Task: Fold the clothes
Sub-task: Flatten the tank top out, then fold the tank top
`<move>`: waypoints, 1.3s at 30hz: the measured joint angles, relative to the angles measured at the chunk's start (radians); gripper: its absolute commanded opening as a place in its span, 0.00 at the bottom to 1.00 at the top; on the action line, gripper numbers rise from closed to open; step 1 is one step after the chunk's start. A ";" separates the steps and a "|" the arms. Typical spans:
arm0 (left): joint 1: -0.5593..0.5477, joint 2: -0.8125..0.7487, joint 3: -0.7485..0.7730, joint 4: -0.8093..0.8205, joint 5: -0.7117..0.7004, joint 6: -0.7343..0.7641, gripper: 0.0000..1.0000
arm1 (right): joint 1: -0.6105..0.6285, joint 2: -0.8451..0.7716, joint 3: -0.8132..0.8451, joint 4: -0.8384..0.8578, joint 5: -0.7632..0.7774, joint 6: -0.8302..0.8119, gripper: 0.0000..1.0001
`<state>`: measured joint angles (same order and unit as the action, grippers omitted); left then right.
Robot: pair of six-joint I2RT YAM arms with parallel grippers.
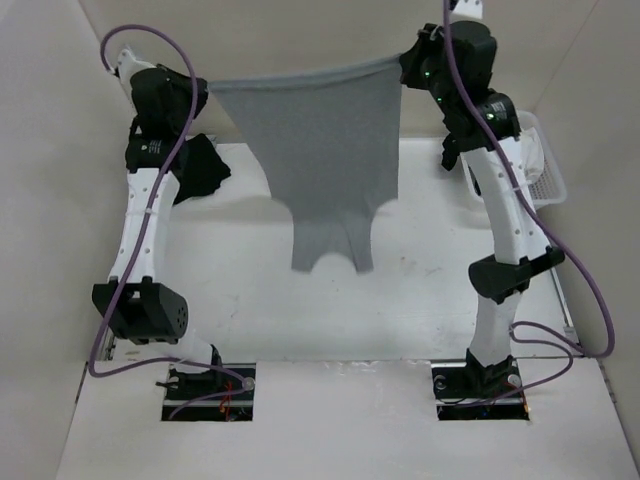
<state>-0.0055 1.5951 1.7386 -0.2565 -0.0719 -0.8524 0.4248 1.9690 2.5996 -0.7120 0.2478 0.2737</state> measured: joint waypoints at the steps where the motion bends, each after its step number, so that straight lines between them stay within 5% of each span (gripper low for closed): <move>1: 0.003 -0.010 0.031 0.013 0.005 0.000 0.03 | -0.006 -0.012 0.015 0.002 -0.013 0.006 0.00; 9: -0.009 -0.239 -0.012 0.106 -0.003 0.012 0.03 | -0.010 -0.233 -0.099 0.026 -0.047 0.021 0.00; 13: -0.039 -0.421 -0.243 0.159 -0.028 0.020 0.03 | 0.035 -0.486 -0.501 0.110 -0.019 0.024 0.00; 18: -0.113 -0.719 -0.697 0.168 -0.091 0.030 0.03 | 0.237 -0.829 -1.130 0.210 0.070 0.045 0.00; 21: -0.163 -0.966 -0.958 0.063 -0.121 0.044 0.03 | 0.392 -1.001 -1.443 0.219 0.112 0.093 0.00; 26: -0.183 -1.344 -1.146 -0.211 -0.138 0.041 0.03 | 0.655 -1.230 -1.825 0.170 0.169 0.286 0.00; 34: -0.270 -1.497 -1.203 -0.510 -0.101 -0.107 0.03 | 1.008 -1.321 -2.076 0.051 0.201 0.683 0.00; 39: -0.246 -1.501 -1.202 -0.548 -0.118 -0.151 0.03 | 1.040 -1.268 -2.065 0.039 0.204 0.759 0.01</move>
<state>-0.2512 0.0944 0.5362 -0.8043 -0.1902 -1.0039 1.4647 0.7006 0.5346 -0.6731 0.4515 1.0328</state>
